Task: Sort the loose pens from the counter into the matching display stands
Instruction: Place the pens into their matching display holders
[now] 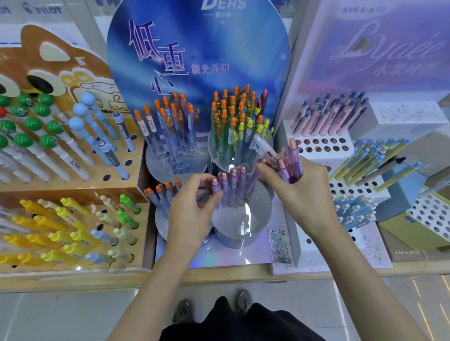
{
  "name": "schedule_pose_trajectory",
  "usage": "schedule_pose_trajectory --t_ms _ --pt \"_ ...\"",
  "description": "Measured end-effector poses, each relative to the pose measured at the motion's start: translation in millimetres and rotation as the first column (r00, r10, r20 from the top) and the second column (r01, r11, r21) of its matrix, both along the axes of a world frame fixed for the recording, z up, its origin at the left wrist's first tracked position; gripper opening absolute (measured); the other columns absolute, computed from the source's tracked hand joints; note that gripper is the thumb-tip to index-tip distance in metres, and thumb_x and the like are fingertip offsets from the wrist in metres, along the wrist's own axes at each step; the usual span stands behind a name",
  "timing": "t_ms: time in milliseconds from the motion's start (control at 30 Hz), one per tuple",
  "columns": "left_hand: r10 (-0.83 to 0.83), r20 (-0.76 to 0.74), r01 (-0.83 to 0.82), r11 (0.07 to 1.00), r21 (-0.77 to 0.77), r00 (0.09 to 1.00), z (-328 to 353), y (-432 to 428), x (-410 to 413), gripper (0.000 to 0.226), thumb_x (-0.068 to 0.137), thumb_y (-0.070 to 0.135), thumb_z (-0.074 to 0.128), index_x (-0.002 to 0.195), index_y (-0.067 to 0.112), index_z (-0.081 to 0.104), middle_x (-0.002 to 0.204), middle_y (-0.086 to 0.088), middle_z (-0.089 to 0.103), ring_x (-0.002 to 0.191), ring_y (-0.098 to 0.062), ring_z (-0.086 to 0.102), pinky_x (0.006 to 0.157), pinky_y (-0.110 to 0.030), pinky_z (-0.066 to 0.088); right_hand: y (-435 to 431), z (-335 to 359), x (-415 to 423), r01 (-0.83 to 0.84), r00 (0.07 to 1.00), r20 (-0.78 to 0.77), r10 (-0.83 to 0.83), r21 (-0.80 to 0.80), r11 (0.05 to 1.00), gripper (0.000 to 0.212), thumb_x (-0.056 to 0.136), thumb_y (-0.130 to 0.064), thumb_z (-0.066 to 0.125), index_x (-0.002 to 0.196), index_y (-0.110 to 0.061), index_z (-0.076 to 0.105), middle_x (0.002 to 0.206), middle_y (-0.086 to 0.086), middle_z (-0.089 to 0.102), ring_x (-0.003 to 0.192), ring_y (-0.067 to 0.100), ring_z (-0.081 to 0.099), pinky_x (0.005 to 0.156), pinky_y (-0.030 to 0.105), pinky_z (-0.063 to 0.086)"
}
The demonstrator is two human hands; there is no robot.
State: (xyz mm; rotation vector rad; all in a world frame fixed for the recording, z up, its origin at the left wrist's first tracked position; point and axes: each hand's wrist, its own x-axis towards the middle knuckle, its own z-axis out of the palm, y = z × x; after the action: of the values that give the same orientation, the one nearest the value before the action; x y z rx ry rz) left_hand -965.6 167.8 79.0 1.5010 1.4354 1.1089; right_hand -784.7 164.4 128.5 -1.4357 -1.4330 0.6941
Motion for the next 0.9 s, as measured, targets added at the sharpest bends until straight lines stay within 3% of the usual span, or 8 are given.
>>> schedule_pose_trajectory --t_ms 200,467,733,833,900 --pt "-0.017 0.011 0.017 1.0 -0.008 1.0 0.5 -0.3 -1.5 0.029 0.084 0.006 0.069 0.097 0.028 0.056 0.095 0.016 0.062 0.089 0.0 0.062 0.075 -0.009 0.047 -2.5 4.4 4.9 0.037 0.994 0.1 -0.042 0.044 0.998 0.047 0.086 -0.023 0.069 0.055 -0.052 0.05 0.047 -0.018 0.044 0.045 0.004 0.036 0.047 0.014 0.026" --pt "-0.022 0.004 0.022 1.0 -0.011 1.0 0.3 0.4 -2.3 0.033 0.084 0.006 0.069 0.096 0.033 0.054 0.094 0.019 0.061 0.089 0.002 0.061 0.073 -0.009 0.046 -8.8 -4.8 9.9 0.133 0.987 0.082 -0.139 0.073 0.988 0.04 0.083 -0.036 0.065 0.052 -0.036 0.04 0.051 -0.015 0.046 0.047 0.007 0.035 0.049 0.018 0.027" --pt "-0.019 -0.003 0.019 1.0 -0.004 1.0 0.0 1.1 -1.6 0.031 0.084 0.006 0.069 0.096 0.031 0.055 0.094 0.019 0.061 0.088 0.001 0.061 0.073 -0.009 0.047 -10.5 -13.3 3.8 0.09 0.992 0.092 -0.091 0.016 0.996 0.047 0.084 -0.025 0.071 0.052 -0.038 0.039 0.049 -0.013 0.046 0.046 0.004 0.04 0.05 0.015 0.029" --pt "-0.026 0.001 0.026 1.0 -0.007 1.0 0.4 1.1 -1.2 0.038 0.084 0.005 0.069 0.095 0.037 0.053 0.095 0.02 0.061 0.089 0.001 0.062 0.073 -0.008 0.047 -6.1 -17.7 -1.8 0.077 0.986 0.154 -0.067 -0.064 0.995 0.044 0.086 -0.026 0.071 0.055 -0.031 0.039 0.058 0.001 0.059 0.062 0.017 0.054 0.055 0.036 0.04" --pt "-0.033 -0.003 0.033 0.999 -0.007 0.999 -0.3 1.0 -1.2 0.038 0.083 0.005 0.07 0.097 0.037 0.053 0.096 0.02 0.06 0.091 0.001 0.062 0.074 -0.008 0.047 -2.9 -19.2 -3.6 0.064 0.989 0.138 -0.049 -0.107 0.992 0.032 0.086 -0.028 0.07 0.062 -0.017 0.053 0.063 0.01 0.06 0.065 0.02 0.055 0.058 0.038 0.043"
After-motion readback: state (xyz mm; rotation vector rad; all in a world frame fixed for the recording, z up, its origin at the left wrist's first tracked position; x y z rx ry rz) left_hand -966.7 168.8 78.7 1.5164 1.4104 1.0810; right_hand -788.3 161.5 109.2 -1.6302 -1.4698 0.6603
